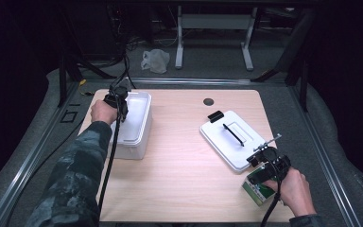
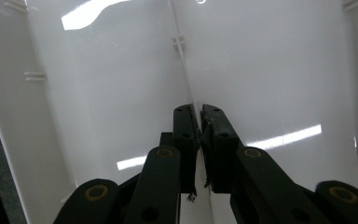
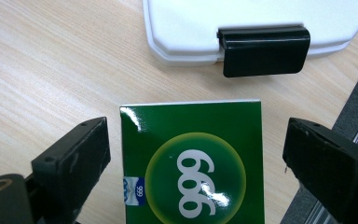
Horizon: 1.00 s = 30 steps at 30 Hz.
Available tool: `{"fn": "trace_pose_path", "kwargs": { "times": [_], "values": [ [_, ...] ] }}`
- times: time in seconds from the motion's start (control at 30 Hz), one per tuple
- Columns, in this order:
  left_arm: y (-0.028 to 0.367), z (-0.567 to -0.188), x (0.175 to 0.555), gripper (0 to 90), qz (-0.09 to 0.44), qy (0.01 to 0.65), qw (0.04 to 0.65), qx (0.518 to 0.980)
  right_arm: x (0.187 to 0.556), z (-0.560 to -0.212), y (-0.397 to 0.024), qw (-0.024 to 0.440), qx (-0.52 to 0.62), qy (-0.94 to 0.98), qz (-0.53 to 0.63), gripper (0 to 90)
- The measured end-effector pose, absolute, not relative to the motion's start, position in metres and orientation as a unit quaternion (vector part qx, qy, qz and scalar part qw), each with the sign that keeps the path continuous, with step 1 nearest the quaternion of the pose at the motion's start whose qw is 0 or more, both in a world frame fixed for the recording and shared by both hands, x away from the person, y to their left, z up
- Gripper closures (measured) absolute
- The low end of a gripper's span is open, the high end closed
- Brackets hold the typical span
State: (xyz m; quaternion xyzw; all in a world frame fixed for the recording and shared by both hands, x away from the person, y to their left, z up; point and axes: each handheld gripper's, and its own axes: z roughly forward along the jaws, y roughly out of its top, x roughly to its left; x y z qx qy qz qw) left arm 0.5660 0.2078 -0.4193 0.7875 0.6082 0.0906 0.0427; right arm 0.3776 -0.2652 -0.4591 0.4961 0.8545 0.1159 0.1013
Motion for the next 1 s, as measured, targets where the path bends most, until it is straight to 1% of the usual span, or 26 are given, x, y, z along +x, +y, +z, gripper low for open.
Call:
{"fn": "trace_pose_path", "kwargs": {
  "times": [0.13, 0.4, 0.53, 0.8, 1.0],
  "values": [
    [0.206, -0.419, 0.565, 84.8, 0.082, 0.601, 0.036, 0.794, 0.378, -0.459, -0.267, 0.102, 0.494, 0.855, 0.12, 7.2],
    [0.202, -0.418, 0.557, 88.3, 0.073, 0.561, 0.03, 0.824, 0.378, -0.458, -0.27, 0.105, 0.493, 0.855, 0.124, 7.3],
    [0.199, -0.418, 0.55, 89.2, 0.077, 0.529, 0.021, 0.845, 0.378, -0.459, -0.269, 0.105, 0.494, 0.854, 0.124, 7.5],
    [0.194, -0.419, 0.535, 89.2, 0.075, 0.466, 0.027, 0.881, 0.378, -0.459, -0.269, 0.106, 0.492, 0.855, 0.125, 7.7],
    [0.183, -0.418, 0.521, 89.3, 0.075, 0.394, 0.024, 0.916, 0.379, -0.459, -0.269, 0.104, 0.49, 0.857, 0.124, 7.6]
  ]
}}
